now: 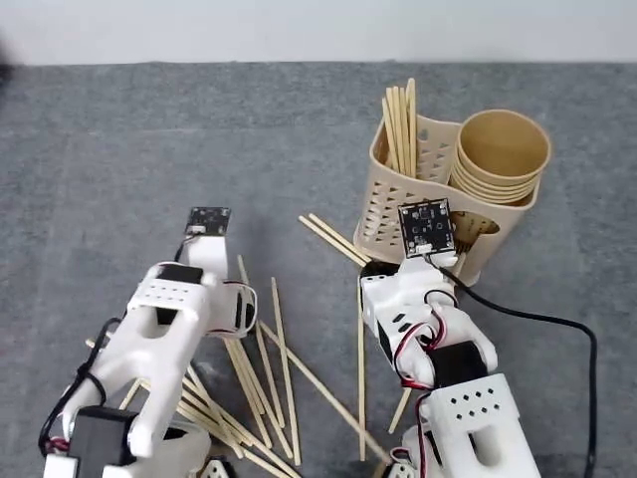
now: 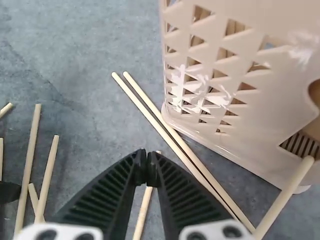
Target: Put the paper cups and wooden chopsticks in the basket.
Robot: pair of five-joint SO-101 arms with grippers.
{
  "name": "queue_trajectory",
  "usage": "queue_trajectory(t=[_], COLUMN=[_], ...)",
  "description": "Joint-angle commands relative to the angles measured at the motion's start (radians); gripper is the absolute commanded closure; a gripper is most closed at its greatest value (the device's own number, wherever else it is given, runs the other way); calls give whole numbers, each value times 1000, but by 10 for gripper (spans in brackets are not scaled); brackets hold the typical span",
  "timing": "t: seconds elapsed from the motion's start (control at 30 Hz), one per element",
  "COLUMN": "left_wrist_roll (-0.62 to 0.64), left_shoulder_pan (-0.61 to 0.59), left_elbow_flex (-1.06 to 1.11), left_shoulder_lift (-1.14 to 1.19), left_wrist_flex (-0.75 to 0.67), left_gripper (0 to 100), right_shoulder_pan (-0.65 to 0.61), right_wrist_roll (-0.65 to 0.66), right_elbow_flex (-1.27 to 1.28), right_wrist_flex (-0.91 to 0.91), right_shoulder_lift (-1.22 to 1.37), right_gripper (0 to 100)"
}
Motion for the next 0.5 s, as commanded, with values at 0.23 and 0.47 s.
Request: queue_trajectory(t=[0.23,0.47], left_wrist_roll=[2,2], left_shoulder_pan=[23,29], left_elbow_flex=[-127,-277], left_shoulder_lift=[213,350], left_wrist_flex=[41,137], left_gripper=[870,987], right_shoulder_pan=[-4,-4], right_wrist_roll=[-8,-8], right_elbow_flex=[14,14], right_wrist_flex=[-19,-19], right_shoulder_lift=[-22,-22], right_gripper=[990,990])
